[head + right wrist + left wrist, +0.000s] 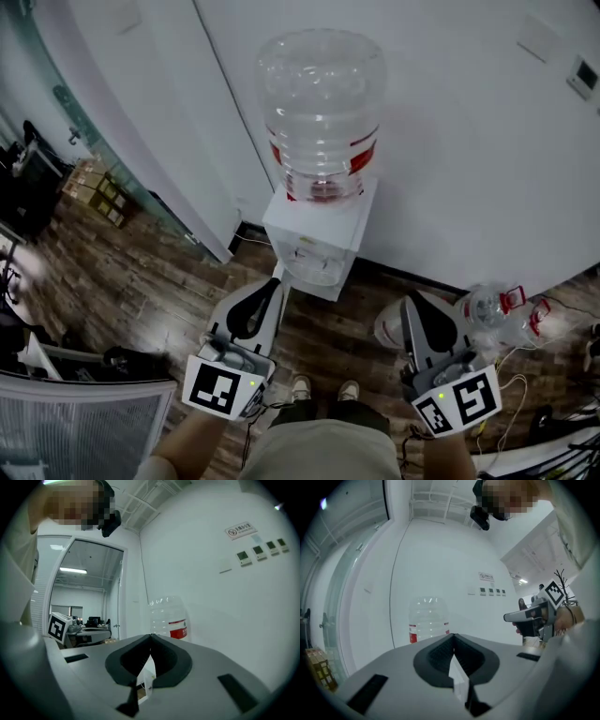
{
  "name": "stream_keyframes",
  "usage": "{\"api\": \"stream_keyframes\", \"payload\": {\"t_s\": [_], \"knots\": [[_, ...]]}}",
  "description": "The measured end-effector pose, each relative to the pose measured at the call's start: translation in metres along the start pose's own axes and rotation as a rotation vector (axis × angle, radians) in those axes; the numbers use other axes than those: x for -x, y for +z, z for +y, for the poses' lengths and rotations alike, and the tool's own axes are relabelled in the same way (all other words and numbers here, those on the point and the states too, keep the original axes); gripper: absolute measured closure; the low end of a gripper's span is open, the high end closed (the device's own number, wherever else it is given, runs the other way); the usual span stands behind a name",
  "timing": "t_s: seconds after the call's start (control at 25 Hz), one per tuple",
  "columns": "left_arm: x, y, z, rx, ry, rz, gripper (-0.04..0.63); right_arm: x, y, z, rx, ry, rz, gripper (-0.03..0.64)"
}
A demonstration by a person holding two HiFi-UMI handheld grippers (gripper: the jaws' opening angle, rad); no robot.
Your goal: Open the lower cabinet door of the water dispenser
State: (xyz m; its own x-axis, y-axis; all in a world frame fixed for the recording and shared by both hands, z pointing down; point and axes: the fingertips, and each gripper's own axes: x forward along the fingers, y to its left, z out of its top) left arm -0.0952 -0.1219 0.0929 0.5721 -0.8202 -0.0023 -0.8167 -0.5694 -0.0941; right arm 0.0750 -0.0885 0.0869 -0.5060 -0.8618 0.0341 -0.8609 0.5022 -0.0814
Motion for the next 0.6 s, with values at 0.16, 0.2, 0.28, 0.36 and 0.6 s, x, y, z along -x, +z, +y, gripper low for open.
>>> {"api": "stream_keyframes", "payload": {"t_s": [0.16, 0.2, 0.28, 0.36, 0.6], "knots": [[0.012, 0.035, -0.01, -0.045, 0.039, -0.058, 0.589, 0.021, 0.036, 0.012, 0.023, 0.023, -0.066, 0.609], [0.014, 0.041, -0.014, -0.051, 0.039, -0.064, 0.589, 0.026, 0.043, 0.014, 0.031, 0.027, -0.08, 0.609], [0.018, 0.05, -0.023, -0.05, 0.031, -0.065, 0.589, 0.036, 0.056, 0.018, 0.054, 0.036, -0.1, 0.609], [0.022, 0.059, -0.03, -0.048, 0.032, -0.076, 0.589, 0.044, 0.066, 0.022, 0.085, 0.052, -0.109, 0.609], [0.029, 0.071, -0.044, -0.084, 0.043, -0.084, 0.589, 0.059, 0.074, 0.023, 0.121, 0.074, -0.118, 0.609]]}}
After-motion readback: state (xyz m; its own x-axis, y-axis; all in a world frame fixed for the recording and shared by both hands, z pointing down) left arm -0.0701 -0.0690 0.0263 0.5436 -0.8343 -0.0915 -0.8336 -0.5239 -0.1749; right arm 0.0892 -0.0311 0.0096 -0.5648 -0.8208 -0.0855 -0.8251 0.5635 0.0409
